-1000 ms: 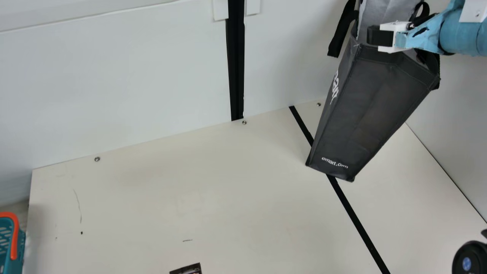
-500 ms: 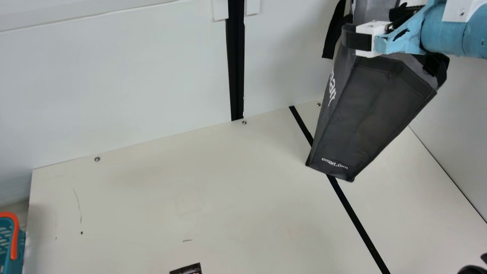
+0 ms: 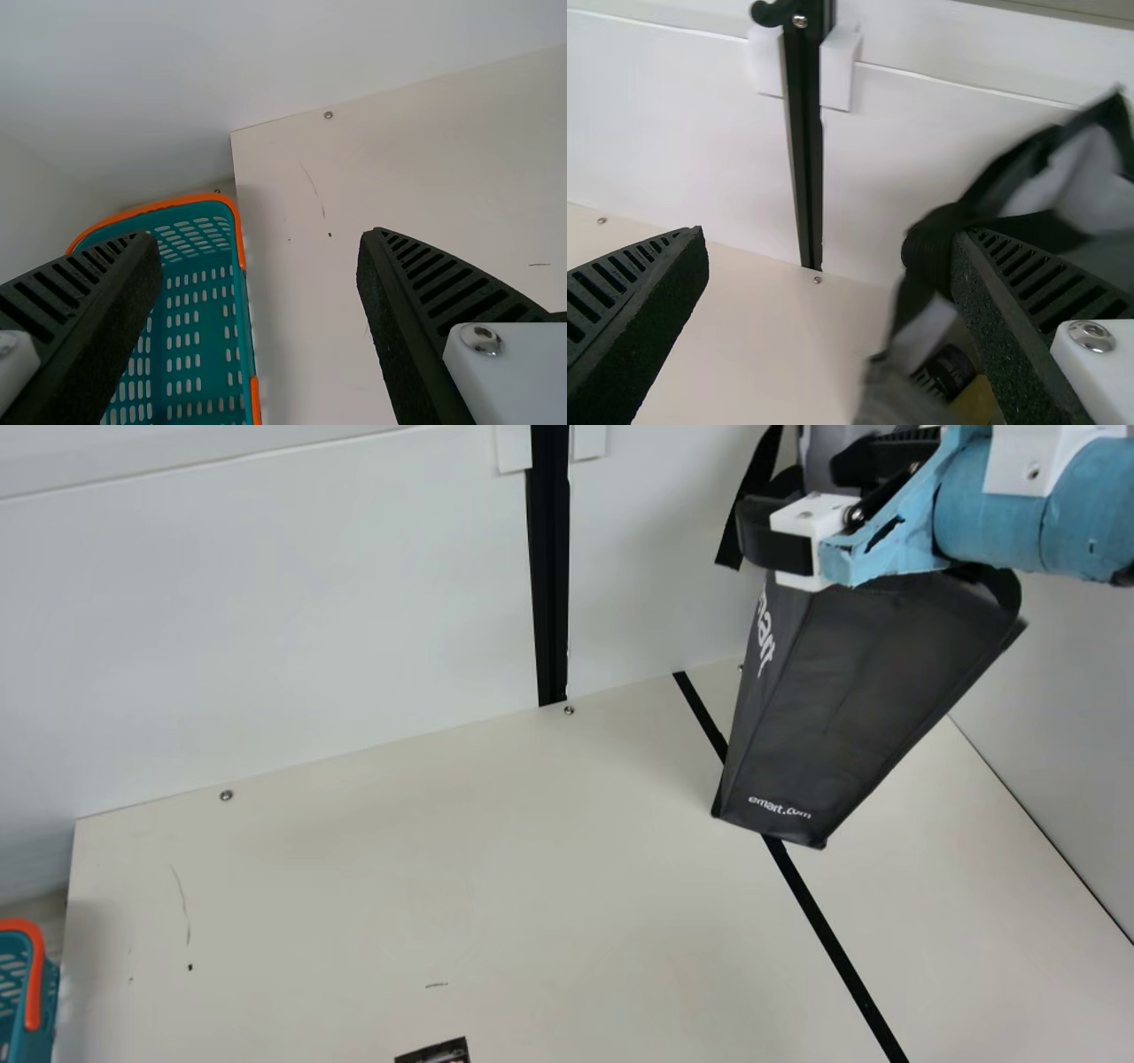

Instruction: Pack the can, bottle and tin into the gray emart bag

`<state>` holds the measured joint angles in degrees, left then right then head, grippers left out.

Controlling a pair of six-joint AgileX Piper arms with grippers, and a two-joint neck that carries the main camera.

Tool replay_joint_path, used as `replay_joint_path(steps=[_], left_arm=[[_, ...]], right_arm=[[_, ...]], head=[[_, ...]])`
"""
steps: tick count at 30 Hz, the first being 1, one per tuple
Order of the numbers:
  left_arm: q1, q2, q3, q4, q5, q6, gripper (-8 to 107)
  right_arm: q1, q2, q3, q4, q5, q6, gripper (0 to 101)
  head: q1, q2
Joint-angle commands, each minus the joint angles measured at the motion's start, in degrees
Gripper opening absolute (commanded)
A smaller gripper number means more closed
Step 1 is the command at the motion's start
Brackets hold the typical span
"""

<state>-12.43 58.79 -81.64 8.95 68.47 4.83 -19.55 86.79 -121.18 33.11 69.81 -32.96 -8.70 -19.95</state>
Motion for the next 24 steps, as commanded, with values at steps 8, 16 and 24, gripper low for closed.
replay_joint_path(steps=[8, 16, 24], left_arm=[[0.00, 0.00, 0.00, 0.00, 0.00, 0.00, 90], [0.00, 0.00, 0.00, 0.00, 0.00, 0.00, 90], [0.00, 0.00, 0.00, 0.00, 0.00, 0.00, 90]], right_arm=[[4.77, -1.43, 0.75, -1.78, 0.09, 0.96, 91], [8.07, -3.21, 3.54, -2.59, -0.24, 1.68, 91], [10.77, -6.23, 9.82, -3.01, -2.26, 2.31, 91]], head=[[-1.30, -0.05], [-1.30, -0.05], [-1.30, -0.05]])
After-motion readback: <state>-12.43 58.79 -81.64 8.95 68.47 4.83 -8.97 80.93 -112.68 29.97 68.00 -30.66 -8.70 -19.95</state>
